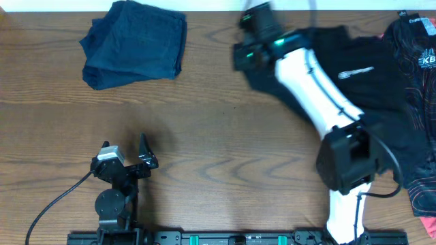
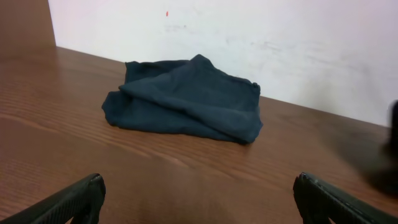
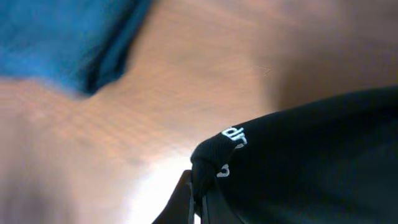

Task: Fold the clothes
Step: 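Drag the black shirt leftward with the right gripper to table center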

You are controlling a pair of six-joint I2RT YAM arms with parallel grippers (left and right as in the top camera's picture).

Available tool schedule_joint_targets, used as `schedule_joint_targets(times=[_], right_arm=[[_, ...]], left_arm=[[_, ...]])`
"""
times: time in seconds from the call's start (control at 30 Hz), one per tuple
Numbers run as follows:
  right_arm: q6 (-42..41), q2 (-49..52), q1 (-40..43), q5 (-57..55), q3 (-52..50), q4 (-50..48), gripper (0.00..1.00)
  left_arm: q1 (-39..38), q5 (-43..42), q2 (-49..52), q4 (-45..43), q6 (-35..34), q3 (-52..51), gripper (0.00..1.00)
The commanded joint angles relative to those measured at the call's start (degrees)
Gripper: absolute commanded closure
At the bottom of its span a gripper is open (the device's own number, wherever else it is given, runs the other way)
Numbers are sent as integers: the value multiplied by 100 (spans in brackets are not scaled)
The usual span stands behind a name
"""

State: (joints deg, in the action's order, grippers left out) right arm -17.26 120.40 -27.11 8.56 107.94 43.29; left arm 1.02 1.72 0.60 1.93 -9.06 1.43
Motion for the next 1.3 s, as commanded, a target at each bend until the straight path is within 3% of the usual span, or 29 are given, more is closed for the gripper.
schedule_joint_targets(times=[0.0, 0.23, 0.37, 0.5, 0.67, 0.77, 0.8, 0.87, 1.13, 1.27], right_arm=[[-221, 31, -745, 369, 20, -22, 99], [-498, 177, -1829, 337, 20, -22, 99], [-448, 177, -2256, 214, 22, -22, 89], [-308, 177, -2500, 251, 22, 175, 99], [-302, 177, -2802, 514, 22, 433, 98], [-284, 175, -2844, 50, 61, 557, 75], [-286, 175, -2798, -317, 72, 597, 63], [-284, 175, -2706, -780, 72, 621, 54], [-282, 308, -2240, -616, 26, 719, 48], [-284, 566, -2247, -612, 26, 627, 51]], left_arm=[[-9, 90, -31, 210, 46, -120, 2], [-9, 90, -31, 210, 46, -120, 2], [-9, 90, -31, 210, 46, -120, 2], [-9, 90, -31, 210, 48, -120, 2], [-9, 90, -31, 210, 46, -120, 2], [-9, 90, -31, 210, 48, -120, 2], [-9, 90, -31, 210, 48, -120, 2], [-9, 90, -31, 210, 48, -120, 2], [-9, 90, -31, 210, 46, -120, 2], [-9, 90, -31, 210, 46, -120, 2]])
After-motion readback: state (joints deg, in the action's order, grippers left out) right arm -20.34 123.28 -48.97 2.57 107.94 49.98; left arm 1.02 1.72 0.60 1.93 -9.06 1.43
